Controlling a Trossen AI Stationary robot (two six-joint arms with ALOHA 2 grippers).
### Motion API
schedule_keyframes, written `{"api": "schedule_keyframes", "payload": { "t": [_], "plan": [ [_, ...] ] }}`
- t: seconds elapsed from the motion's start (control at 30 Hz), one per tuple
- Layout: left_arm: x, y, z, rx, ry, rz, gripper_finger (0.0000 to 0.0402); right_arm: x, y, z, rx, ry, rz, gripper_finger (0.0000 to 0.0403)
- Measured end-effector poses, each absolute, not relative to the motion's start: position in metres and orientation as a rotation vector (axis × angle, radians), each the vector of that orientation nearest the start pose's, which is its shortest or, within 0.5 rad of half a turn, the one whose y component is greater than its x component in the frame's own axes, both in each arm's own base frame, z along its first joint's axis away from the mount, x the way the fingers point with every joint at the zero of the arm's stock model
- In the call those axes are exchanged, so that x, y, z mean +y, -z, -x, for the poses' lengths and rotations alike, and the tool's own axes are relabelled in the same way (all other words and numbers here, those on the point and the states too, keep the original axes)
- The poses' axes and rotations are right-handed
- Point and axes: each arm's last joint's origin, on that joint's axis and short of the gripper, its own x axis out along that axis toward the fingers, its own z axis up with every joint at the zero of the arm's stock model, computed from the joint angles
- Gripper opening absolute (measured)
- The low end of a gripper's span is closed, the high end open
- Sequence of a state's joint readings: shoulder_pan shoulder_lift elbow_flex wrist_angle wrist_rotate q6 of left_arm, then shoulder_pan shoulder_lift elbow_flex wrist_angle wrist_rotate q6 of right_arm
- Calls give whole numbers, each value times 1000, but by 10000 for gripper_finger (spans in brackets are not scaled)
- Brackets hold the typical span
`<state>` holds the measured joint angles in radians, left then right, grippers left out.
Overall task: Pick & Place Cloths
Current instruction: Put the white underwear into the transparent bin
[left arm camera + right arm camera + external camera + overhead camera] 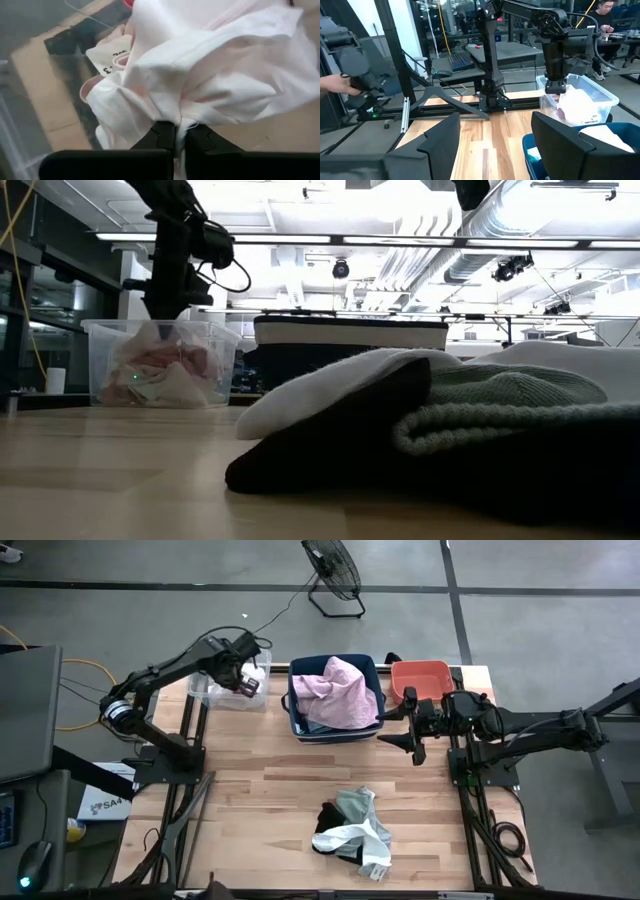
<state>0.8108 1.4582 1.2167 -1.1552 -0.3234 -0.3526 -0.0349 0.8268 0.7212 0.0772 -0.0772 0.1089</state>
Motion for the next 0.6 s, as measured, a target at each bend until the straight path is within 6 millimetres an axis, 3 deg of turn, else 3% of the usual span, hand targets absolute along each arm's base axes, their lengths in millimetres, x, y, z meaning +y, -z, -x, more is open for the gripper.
{"api": "schedule_keyframes", "payload": {
  "t": [0.37,0.6],
  "plan": [
    [226,-274,-148,1052,-1305,792,6,-4,-327,-188,51,-40,-112,237],
    [232,-273,-145,991,-1321,857,6,-4,-327,-188,52,-40,-112,237]
  ]
}}
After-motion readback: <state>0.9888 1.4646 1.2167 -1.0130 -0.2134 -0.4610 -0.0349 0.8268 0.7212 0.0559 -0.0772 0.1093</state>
